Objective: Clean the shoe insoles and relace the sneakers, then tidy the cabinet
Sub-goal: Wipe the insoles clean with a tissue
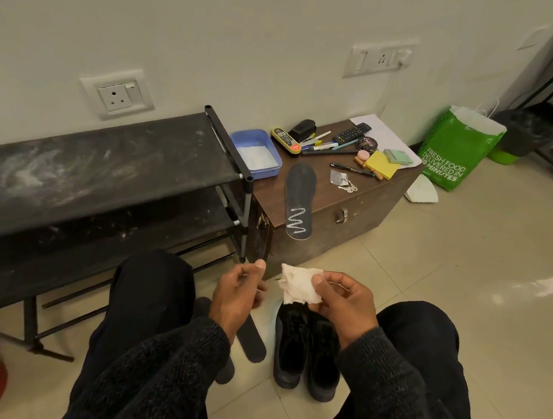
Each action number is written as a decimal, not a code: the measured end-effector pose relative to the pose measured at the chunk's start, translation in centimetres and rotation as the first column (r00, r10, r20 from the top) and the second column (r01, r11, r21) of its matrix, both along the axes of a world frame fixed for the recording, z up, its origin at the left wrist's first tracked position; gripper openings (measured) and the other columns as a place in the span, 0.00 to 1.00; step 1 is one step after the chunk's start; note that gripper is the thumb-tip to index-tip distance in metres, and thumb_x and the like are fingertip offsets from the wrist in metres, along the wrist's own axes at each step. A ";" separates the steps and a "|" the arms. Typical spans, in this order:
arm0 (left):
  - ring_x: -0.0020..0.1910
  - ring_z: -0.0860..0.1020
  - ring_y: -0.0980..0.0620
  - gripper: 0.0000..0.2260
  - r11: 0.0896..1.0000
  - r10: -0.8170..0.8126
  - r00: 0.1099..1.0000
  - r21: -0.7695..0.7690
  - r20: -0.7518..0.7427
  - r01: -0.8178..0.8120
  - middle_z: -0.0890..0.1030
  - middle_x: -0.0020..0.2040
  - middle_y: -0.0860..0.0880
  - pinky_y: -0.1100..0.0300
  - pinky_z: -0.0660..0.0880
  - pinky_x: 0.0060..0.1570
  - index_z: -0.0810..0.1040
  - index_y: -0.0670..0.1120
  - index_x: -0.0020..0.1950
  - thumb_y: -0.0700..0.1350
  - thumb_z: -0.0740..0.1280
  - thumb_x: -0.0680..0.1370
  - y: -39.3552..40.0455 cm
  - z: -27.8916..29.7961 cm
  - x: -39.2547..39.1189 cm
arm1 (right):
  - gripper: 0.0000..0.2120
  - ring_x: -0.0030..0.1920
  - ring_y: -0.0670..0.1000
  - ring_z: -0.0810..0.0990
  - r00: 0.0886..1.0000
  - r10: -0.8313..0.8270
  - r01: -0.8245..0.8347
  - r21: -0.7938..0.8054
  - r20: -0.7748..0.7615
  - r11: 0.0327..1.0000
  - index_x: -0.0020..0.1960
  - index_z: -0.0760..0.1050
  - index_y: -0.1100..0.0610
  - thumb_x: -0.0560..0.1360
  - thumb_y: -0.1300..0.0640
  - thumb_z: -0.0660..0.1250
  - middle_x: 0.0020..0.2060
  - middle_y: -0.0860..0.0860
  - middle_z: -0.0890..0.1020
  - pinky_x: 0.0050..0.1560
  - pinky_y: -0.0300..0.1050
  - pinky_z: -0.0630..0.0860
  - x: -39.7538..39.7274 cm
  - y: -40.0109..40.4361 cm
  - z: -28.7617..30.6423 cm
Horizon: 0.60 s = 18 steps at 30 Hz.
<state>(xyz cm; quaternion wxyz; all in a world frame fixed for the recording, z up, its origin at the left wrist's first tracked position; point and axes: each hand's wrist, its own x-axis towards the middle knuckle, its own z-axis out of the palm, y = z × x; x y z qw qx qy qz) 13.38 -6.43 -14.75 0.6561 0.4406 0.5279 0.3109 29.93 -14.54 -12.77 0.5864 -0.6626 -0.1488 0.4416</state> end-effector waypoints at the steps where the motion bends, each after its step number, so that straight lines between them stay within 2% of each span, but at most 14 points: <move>1: 0.41 0.80 0.51 0.09 0.995 0.011 0.999 0.100 -0.040 -0.007 0.83 0.44 0.47 0.60 0.79 0.45 0.81 0.48 0.53 0.52 0.67 0.81 0.0 0.0 -0.1 | 0.05 0.44 0.59 0.84 0.992 0.010 -0.010 0.002 0.126 1.000 0.50 0.82 0.61 0.75 0.62 0.74 0.44 0.60 0.86 0.45 0.53 0.84 0.2 0.0 -0.2; 3: 0.43 0.82 0.51 0.06 0.967 -0.089 0.994 0.233 -0.063 0.101 0.85 0.44 0.49 0.62 0.79 0.46 0.83 0.48 0.53 0.48 0.68 0.81 -0.2 0.1 -0.2 | 0.03 0.44 0.60 0.84 0.952 0.072 -0.078 0.010 0.297 0.997 0.48 0.83 0.59 0.74 0.62 0.74 0.41 0.59 0.85 0.47 0.55 0.84 0.0 0.0 -0.5; 4: 0.45 0.83 0.52 0.06 0.956 -0.169 0.985 0.236 -0.047 0.175 0.85 0.46 0.49 0.62 0.80 0.47 0.84 0.49 0.54 0.47 0.68 0.81 -0.5 0.0 0.0 | 0.03 0.44 0.61 0.84 0.942 0.111 -0.121 0.014 0.318 0.993 0.48 0.83 0.59 0.74 0.63 0.74 0.40 0.59 0.86 0.46 0.56 0.84 -0.3 0.1 -0.6; 7: 0.54 0.84 0.52 0.11 0.946 -0.312 0.949 0.107 0.040 0.306 0.85 0.55 0.50 0.58 0.81 0.51 0.83 0.50 0.61 0.50 0.68 0.81 -1.1 0.0 0.6 | 0.04 0.43 0.60 0.85 0.959 0.210 -0.220 0.034 0.188 0.975 0.51 0.81 0.63 0.76 0.65 0.71 0.41 0.60 0.86 0.46 0.57 0.84 -1.2 0.2 -0.3; 10: 0.56 0.84 0.50 0.14 0.949 -0.316 0.940 0.034 0.129 0.314 0.85 0.57 0.49 0.52 0.80 0.57 0.81 0.47 0.65 0.47 0.70 0.80 -1.2 0.1 0.6 | 0.06 0.45 0.60 0.86 0.975 0.218 -0.219 0.031 0.034 0.975 0.53 0.81 0.63 0.77 0.64 0.71 0.42 0.62 0.86 0.45 0.53 0.84 -1.4 0.2 -0.1; 15: 0.55 0.84 0.48 0.13 0.962 -0.263 0.952 -0.026 0.154 0.270 0.86 0.56 0.46 0.50 0.80 0.58 0.80 0.42 0.65 0.40 0.70 0.80 -0.9 0.0 0.1 | 0.04 0.43 0.58 0.85 0.984 0.121 -0.118 -0.030 0.128 0.993 0.47 0.83 0.62 0.73 0.63 0.75 0.40 0.58 0.86 0.45 0.54 0.84 -1.0 0.3 -0.8; 18: 0.54 0.84 0.47 0.11 0.958 -0.253 0.949 -0.086 0.191 0.272 0.86 0.55 0.45 0.51 0.81 0.56 0.81 0.44 0.63 0.39 0.68 0.81 -0.9 0.4 0.4 | 0.08 0.47 0.59 0.86 0.992 0.125 -0.126 -0.020 -0.023 0.992 0.51 0.82 0.61 0.73 0.65 0.75 0.45 0.59 0.87 0.50 0.56 0.84 -0.9 0.2 -0.6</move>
